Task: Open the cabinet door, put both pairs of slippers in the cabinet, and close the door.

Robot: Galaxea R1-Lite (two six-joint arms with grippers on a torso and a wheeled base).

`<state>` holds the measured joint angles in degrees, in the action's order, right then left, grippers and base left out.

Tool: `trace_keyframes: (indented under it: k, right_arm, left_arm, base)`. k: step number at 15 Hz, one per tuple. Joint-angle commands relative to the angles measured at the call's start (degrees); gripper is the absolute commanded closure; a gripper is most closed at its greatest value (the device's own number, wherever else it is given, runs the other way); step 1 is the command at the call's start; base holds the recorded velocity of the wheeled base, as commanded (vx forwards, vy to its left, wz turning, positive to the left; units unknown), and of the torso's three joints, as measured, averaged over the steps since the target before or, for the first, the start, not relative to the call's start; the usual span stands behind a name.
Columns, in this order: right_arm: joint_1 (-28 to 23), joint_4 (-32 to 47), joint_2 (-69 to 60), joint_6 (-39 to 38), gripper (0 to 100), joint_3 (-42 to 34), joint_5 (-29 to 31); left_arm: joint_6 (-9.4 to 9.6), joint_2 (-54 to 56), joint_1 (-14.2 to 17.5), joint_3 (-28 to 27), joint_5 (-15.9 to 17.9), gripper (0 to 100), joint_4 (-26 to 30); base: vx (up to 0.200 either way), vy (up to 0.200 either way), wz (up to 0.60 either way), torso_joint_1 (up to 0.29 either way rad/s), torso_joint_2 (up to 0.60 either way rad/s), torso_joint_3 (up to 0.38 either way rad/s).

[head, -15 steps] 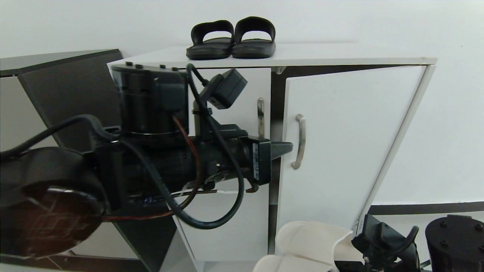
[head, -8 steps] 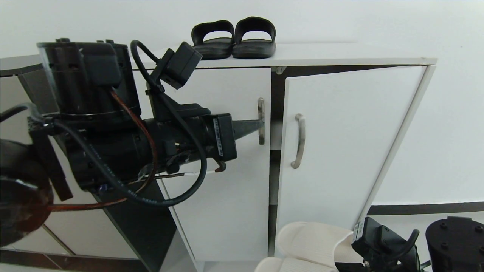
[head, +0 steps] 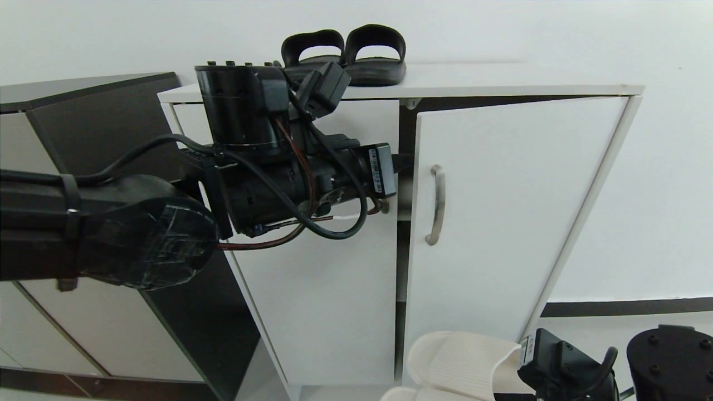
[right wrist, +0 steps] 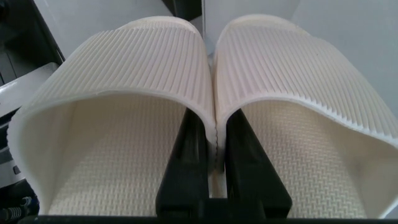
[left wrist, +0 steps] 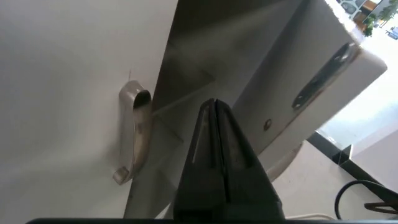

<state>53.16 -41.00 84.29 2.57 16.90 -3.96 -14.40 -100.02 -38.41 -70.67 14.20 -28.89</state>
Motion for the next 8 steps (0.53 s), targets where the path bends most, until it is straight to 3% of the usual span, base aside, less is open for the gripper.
trace_keyframes:
  k: [1,5,7,8]
  right_arm:
    - [0.54,0.13,0.09,0.06,100,-0.20,0.09]
    - [0.54,0.13,0.97,0.06,100,-0.28,0.09]
    - [1.94,0.13,0.53,-0.02,100,-1.78,-0.43]
    - [4.14,0.04,-0.88,0.15,100,-3.98,-1.58]
  left_arm:
    - [-0.02,-1.58,-0.08,-0.52,-0.05,100,-0.02]
    - [-0.02,-1.40,-0.08,-0.52,-0.05,100,-0.11]
    - [0.16,-1.31,-1.31,-0.26,-1.11,100,-0.20]
    - [0.95,-0.61,-3.07,0.09,-4.36,100,-0.38]
  base:
    - [0.000,0.000,0.00,0.000,0.00,0.000]
    - [0.000,0.000,0.00,0.000,0.00,0.000]
    - [-0.200,0.000,0.00,0.000,0.00,0.000]
    - [-0.200,0.000,0.00,0.012,0.00,0.002]
